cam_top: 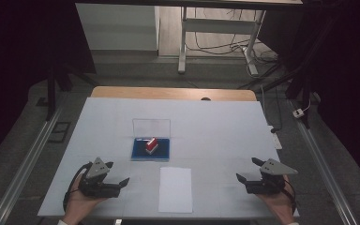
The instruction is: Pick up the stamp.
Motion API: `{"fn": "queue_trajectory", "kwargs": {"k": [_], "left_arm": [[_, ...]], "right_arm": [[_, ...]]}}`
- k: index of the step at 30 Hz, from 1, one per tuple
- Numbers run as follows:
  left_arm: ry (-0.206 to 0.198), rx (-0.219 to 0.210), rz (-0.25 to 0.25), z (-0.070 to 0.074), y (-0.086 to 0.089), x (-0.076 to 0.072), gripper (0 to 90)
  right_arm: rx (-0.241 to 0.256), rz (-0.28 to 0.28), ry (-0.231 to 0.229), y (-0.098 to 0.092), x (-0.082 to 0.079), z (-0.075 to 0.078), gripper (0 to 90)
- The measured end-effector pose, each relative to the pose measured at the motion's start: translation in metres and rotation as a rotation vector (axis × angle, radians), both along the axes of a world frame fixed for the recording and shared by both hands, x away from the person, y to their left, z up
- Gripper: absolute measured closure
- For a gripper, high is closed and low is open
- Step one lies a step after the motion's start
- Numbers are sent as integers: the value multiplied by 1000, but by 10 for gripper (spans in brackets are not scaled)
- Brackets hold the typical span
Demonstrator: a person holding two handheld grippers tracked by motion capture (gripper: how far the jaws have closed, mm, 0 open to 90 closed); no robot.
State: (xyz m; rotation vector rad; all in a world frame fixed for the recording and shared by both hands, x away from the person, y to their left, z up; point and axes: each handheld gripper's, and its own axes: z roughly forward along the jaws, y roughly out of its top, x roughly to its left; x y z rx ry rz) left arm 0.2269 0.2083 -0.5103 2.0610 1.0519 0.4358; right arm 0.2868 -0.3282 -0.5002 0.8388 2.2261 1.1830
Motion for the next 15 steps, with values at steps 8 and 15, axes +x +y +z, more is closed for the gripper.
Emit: {"fn": "queue_trajectory", "kwargs": {"k": [8, 15], "left_arm": [[-4, -52, 1, 2, 8, 1, 152], [-1, -49, 14, 0, 14, 3, 154]], "right_arm": [[-19, 19, -6, 3, -3, 2, 176], [-16, 30, -3, 2, -3, 1, 195]]}}
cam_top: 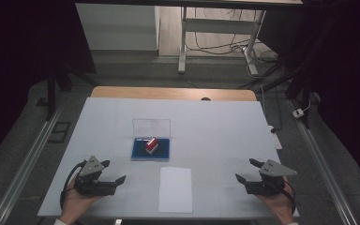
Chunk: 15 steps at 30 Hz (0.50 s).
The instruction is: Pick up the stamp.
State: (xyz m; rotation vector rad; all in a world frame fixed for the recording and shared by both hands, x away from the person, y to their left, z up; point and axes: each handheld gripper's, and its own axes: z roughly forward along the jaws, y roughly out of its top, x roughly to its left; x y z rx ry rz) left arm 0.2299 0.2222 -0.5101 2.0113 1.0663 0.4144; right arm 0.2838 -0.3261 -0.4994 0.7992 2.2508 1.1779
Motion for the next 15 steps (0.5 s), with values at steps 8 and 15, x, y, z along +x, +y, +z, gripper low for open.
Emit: {"fn": "queue_trajectory", "kwargs": {"k": [8, 15], "left_arm": [[-7, 12, 7, 4, 2, 1, 159], [-14, 17, 8, 8, 1, 5, 164]], "right_arm": [[-1, 21, 2, 3, 0, -1, 211], [-1, 24, 3, 4, 0, -3, 220]]}}
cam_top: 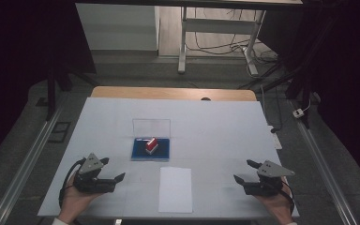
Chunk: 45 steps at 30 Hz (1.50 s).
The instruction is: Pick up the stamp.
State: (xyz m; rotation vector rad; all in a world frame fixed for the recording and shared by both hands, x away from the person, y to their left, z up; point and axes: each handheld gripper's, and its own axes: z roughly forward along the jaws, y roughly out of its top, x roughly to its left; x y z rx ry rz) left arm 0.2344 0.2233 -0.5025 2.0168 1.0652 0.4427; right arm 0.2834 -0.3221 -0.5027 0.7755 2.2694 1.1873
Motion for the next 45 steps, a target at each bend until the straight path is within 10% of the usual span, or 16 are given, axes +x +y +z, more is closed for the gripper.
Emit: {"fn": "queue_trajectory", "kwargs": {"k": [45], "left_arm": [[55, 39, -97, 33, -30, 52, 214]], "right_arm": [[-23, -13, 29, 8, 2, -7, 256]]}}
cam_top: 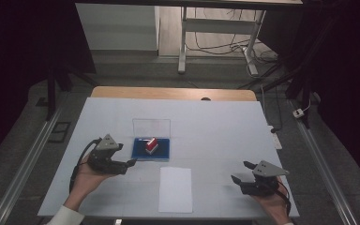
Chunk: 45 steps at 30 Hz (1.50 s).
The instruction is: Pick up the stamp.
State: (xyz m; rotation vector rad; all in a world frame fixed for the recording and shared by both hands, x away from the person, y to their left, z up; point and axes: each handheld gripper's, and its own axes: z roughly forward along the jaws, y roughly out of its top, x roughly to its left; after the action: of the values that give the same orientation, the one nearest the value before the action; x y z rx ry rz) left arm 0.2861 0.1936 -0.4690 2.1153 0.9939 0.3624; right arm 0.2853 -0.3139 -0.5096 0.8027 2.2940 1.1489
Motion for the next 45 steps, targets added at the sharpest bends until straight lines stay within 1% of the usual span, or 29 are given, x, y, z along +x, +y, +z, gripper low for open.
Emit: {"fn": "queue_trajectory", "kwargs": {"k": [3, 4, 5, 7, 10, 16, 17, 21, 23, 24, 26, 28, 30, 32, 33, 36, 37, 39, 40, 41, 42, 45], "left_arm": [[3, 11, -10, 0, -5, 7, 219], [7, 19, -15, 0, -9, 12, 219], [7, 19, -15, 0, -9, 12, 219], [12, 19, -22, 0, -14, 17, 220], [16, 36, -34, 0, -22, 24, 222], [13, 42, -57, 3, -34, 33, 231], [12, 48, -58, 4, -37, 36, 232], [14, 51, -59, 4, -41, 41, 236], [15, 57, -55, 4, -43, 45, 236], [21, 54, -52, 3, -44, 48, 241], [23, 53, -50, 3, -45, 51, 244], [36, 60, -42, 3, -48, 56, 253], [35, 48, -30, 5, -50, 60, 260], [40, 60, -30, 5, -55, 64, 267], [38, 77, -26, 5, -59, 66, 275], [39, 70, -27, 2, -63, 68, 286], [44, 78, -30, 0, -65, 69, 293], [41, 93, -25, -3, -68, 71, 306], [40, 98, -25, -4, -68, 72, 316], [41, 103, -21, -5, -69, 72, 344], [41, 105, -19, -6, -69, 73, 344], [37, 96, -5, -7, -67, 74, 394]], "right_arm": [[-5, 3, 2, 1, 0, -1, 257], [-8, 1, 2, 1, 0, -1, 257], [-8, 1, 2, 1, 0, -1, 257], [-7, 1, 6, 1, 1, -1, 258], [-10, 0, 9, 0, 1, -2, 259], [-12, -1, 12, 1, 0, -3, 261], [-12, -1, 12, 0, 0, -3, 262], [-8, -2, 14, 1, 0, -3, 262], [-8, -2, 15, 1, 0, -3, 262], [-9, -2, 15, 1, 0, -3, 263], [-9, -3, 15, 1, 0, -3, 263], [-11, -9, 12, 0, 0, -2, 265], [-9, -10, 9, 0, -1, -1, 266], [-14, -13, 4, -1, -1, -1, 267], [-11, -13, 7, -2, -1, -1, 268], [-8, -12, 6, -2, -2, -1, 269], [-10, -13, 5, -3, -2, -1, 269], [-9, -14, 8, -3, -2, -1, 269], [-10, -14, 8, -3, -2, -1, 270], [-12, -14, 10, -3, -2, -1, 270], [-12, -14, 10, -3, -2, -1, 270], [-13, -12, 14, -3, -2, -2, 270]]}}
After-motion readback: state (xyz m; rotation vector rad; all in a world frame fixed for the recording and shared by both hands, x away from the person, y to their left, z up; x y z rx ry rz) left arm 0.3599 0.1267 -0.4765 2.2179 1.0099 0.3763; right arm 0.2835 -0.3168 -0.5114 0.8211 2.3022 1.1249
